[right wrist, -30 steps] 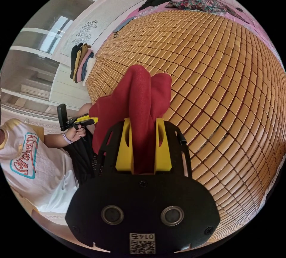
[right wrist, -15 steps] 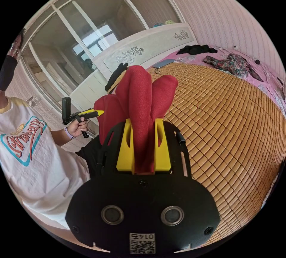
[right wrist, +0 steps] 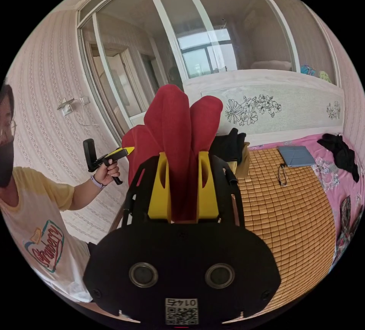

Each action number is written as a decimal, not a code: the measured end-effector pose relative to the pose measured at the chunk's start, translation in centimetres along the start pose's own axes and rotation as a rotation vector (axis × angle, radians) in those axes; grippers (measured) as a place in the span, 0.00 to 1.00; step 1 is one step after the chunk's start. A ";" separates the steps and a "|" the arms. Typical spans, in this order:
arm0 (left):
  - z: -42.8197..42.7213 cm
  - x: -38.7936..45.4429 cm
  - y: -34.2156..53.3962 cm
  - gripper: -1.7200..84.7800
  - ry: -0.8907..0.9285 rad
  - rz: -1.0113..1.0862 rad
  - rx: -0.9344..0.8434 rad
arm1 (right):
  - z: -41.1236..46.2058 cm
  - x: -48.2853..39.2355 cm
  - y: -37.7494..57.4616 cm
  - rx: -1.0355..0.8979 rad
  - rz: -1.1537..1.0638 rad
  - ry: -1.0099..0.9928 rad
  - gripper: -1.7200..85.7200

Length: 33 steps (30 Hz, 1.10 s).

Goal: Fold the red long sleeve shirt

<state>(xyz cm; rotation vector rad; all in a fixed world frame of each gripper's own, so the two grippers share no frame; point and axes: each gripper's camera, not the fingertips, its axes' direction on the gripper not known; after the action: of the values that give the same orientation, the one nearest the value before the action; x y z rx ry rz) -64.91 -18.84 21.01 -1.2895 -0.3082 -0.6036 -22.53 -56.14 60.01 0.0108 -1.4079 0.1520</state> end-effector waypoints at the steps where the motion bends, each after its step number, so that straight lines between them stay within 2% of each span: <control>1: 0.9 -1.1 -0.8 0.07 -0.013 -0.002 -0.011 | 2.9 1.8 -3.7 -0.052 0.013 -0.003 0.15; 4: 7.5 -6.6 -3.9 0.07 -0.110 -0.070 -0.157 | 11.3 7.6 -9.7 -0.183 0.169 0.095 0.16; 6: 13.4 -11.0 -3.6 0.07 -0.175 -0.219 -0.238 | 16.4 10.9 -10.2 -0.283 0.296 0.195 0.16; 7: 14.9 -11.7 -3.2 0.07 -0.192 -0.226 -0.268 | 19.2 12.3 -9.8 -0.336 0.345 0.243 0.16; 9: 20.0 -13.6 -1.1 0.07 -0.295 -0.214 -0.438 | 20.2 12.8 -9.5 -0.214 0.369 0.284 0.16; 11: 21.6 -14.3 0.6 0.07 -0.257 -0.190 -0.448 | 20.9 13.0 -9.6 -0.153 0.358 0.296 0.16; 13: 21.9 -15.3 2.0 0.06 -0.207 -0.280 -0.431 | 22.4 12.9 -10.5 -0.185 0.351 0.282 0.16; 16: 20.3 -16.0 3.3 0.06 -0.170 -0.373 -0.331 | 22.1 10.3 -11.8 -0.117 0.311 0.322 0.14; 18: 17.4 -15.8 3.7 0.06 -0.175 -0.403 -0.296 | 19.9 7.6 -11.3 -0.021 0.339 0.362 0.11; 20: 14.4 -14.7 4.5 0.05 -0.168 -0.377 -0.286 | 16.8 3.3 -9.3 0.097 0.275 0.364 0.08; 21: 12.5 -13.2 5.6 0.05 -0.124 -0.336 -0.277 | 15.4 -0.1 -7.6 0.082 0.184 0.419 0.07; 22: 11.6 -12.2 6.3 0.05 -0.101 -0.313 -0.282 | 14.3 -3.1 -5.2 -0.012 0.105 0.493 0.05; 24: 8.3 -7.5 9.8 0.04 -0.034 -0.237 -0.321 | 12.3 -6.9 0.1 -0.102 0.050 0.625 0.02; 26: 5.7 -3.6 13.2 0.03 -0.015 -0.217 -0.321 | 9.1 -9.2 6.8 -0.151 0.134 0.676 0.02; 29: 2.8 2.7 18.8 0.02 0.066 -0.221 -0.381 | 1.9 -11.4 17.5 -0.261 0.430 0.656 0.02; 31: 1.7 6.6 21.1 0.02 0.142 -0.223 -0.411 | -5.8 -15.5 24.4 -0.201 0.619 0.740 0.02; 33: 1.1 12.6 22.7 0.03 0.215 -0.143 -0.457 | -10.9 -19.7 27.2 -0.170 0.662 0.881 0.03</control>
<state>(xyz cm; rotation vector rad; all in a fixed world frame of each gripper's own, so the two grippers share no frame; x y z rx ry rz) -41.53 -17.43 9.83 -1.6298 -0.0843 -0.9655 -17.89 -30.06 36.61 -0.6004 -0.4946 0.5143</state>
